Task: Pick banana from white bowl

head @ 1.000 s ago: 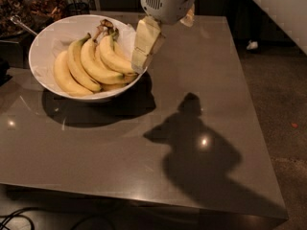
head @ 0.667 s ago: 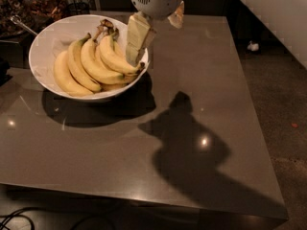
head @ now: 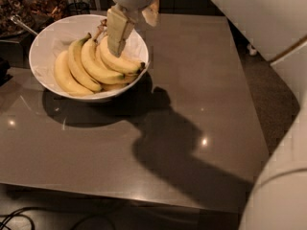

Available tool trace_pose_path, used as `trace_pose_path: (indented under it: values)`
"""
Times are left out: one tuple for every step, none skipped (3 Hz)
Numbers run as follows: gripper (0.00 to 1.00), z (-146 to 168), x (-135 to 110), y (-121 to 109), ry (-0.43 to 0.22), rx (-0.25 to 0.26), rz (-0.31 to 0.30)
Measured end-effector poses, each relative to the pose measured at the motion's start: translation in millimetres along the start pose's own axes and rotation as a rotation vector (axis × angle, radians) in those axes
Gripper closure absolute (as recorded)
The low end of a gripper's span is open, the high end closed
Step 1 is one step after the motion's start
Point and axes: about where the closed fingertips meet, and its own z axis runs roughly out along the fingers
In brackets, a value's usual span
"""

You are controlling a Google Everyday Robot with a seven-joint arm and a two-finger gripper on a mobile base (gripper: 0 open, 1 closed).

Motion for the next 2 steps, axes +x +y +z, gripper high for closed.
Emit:
trace_pose_path:
  values:
    - [0.34,9.3,-24.7,4.5,-0.008,-0.021,-0.025]
    - [0.38,20.8,-41.9,4.3,-0.005,-0.036,-0.038]
